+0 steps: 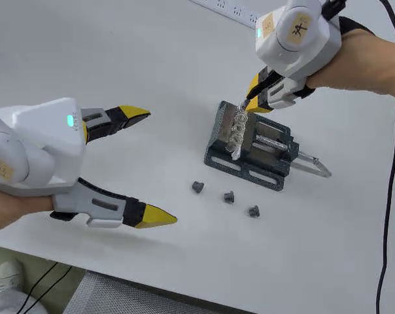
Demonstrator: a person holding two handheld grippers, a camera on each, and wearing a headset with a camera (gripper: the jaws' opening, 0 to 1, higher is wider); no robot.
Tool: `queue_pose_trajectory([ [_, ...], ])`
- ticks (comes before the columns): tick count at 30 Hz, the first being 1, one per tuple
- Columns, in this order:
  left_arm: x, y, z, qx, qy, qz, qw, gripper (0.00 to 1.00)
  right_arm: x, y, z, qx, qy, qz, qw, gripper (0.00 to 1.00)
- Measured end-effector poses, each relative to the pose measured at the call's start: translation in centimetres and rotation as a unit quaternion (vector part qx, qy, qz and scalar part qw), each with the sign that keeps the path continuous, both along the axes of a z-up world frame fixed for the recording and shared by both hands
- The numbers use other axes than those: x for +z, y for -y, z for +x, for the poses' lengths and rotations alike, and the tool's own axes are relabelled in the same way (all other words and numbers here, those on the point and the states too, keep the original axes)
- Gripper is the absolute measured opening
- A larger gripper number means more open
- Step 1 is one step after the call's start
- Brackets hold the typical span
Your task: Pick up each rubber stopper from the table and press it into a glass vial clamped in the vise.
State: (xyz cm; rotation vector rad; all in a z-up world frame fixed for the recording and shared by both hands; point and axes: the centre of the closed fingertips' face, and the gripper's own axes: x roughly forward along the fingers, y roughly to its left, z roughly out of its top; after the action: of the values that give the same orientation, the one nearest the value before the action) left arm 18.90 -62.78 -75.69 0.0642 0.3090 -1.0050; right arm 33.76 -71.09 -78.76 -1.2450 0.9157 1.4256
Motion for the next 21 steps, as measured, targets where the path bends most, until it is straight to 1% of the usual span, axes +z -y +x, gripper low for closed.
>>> queue_pose_trajectory([
  [2, 0.0, 0.0, 0.0, 0.000, -0.001, 0.000, 1.0000, 0.96, -0.1, 0.1, 0.0, -0.004, -0.002, 0.002, 1.0000, 0.09],
  [5, 0.0, 0.1, 0.0, 0.000, -0.001, -0.001, 1.0000, 0.96, 0.1, -0.1, -0.2, -0.012, -0.008, 0.015, 0.9998, 0.10],
  [7, 0.0, 0.1, 0.0, 0.000, -0.001, -0.002, 1.0000, 0.96, 0.3, 0.0, -0.2, -0.013, -0.009, 0.018, 0.9997, 0.10],
  [10, 0.0, 0.1, 0.1, 0.001, 0.000, -0.001, 1.0000, 0.96, 0.8, 0.0, 0.2, -0.017, -0.008, 0.026, 0.9995, 0.10],
  [12, 0.0, 0.0, 0.1, 0.001, 0.000, -0.002, 1.0000, 0.96, 1.1, -0.2, 0.2, -0.025, -0.014, 0.037, 0.9989, 0.09],
  [15, 0.0, 0.1, 0.1, 0.002, -0.001, -0.002, 1.0000, 0.96, 1.4, 0.0, 0.3, -0.022, -0.010, 0.040, 0.9989, 0.03],
  [21, 0.0, 0.1, 0.1, 0.002, -0.002, -0.002, 1.0000, 0.95, 1.3, 0.2, 0.0, -0.019, -0.014, 0.037, 0.9990, 0.01],
])
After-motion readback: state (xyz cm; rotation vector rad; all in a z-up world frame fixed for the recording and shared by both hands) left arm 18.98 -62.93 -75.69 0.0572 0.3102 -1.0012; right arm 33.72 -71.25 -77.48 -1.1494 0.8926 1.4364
